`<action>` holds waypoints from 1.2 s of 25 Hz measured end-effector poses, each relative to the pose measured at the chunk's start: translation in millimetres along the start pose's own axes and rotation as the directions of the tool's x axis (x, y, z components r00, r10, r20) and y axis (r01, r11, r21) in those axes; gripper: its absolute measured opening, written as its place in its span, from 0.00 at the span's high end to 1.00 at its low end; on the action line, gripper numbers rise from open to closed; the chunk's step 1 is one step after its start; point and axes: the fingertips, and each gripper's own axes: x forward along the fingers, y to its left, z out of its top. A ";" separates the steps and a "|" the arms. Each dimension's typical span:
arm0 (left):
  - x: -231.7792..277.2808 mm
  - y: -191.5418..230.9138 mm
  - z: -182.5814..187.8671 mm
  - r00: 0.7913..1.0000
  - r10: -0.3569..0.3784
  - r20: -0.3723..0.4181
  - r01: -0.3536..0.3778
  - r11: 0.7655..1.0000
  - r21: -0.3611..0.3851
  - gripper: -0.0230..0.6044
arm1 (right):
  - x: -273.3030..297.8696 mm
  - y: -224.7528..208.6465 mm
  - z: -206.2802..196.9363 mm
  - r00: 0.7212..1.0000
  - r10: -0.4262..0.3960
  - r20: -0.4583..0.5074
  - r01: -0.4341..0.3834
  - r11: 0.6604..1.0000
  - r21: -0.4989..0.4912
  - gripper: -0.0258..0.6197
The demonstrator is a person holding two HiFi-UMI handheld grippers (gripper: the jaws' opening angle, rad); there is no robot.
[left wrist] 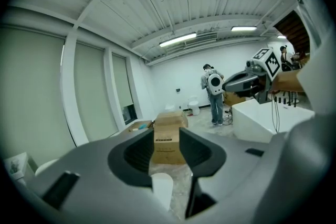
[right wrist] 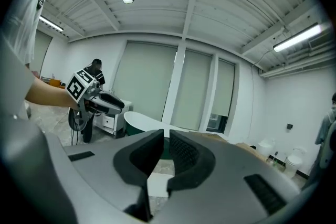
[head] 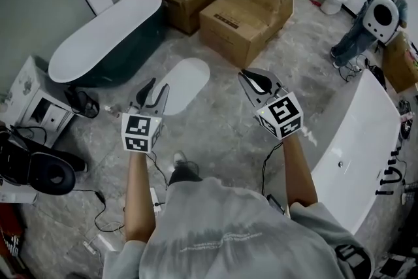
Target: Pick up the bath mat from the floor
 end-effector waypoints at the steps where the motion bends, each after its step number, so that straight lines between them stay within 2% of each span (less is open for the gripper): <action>1: 4.3 0.9 1.7 1.000 0.001 0.007 -0.001 1.000 -0.003 0.73 | 2.3 -3.7 -2.2 1.000 -0.002 -0.002 0.002 1.000 0.002 0.91; 3: 12.5 4.3 4.6 1.000 0.002 0.017 -0.002 1.000 -0.005 0.70 | 9.4 -10.0 -5.8 1.000 0.001 -0.009 -0.001 1.000 0.019 0.75; 4: 16.9 7.1 4.5 1.000 0.001 0.017 -0.001 1.000 -0.005 0.69 | 14.4 -13.0 -7.1 1.000 0.003 -0.016 -0.002 1.000 0.024 0.71; 7: 33.8 19.8 1.3 1.000 -0.004 0.015 0.004 1.000 -0.002 0.66 | 33.0 -24.5 -9.7 1.000 -0.007 -0.027 0.008 1.000 0.025 0.66; 12: 77.6 52.3 -6.8 1.000 -0.026 0.014 0.026 1.000 0.017 0.66 | 76.5 -53.1 -14.7 0.999 -0.032 -0.040 0.034 0.999 0.037 0.64; 25: 238.4 185.3 -14.9 0.995 -0.101 -0.001 0.101 0.995 0.019 0.66 | 247.6 -143.4 -4.0 0.993 -0.081 -0.085 0.086 0.995 0.054 0.62; 30: 287.3 224.9 -31.8 0.990 -0.131 -0.058 0.131 0.991 0.011 0.66 | 302.3 -174.9 -10.3 0.989 -0.100 -0.112 0.111 0.989 0.094 0.62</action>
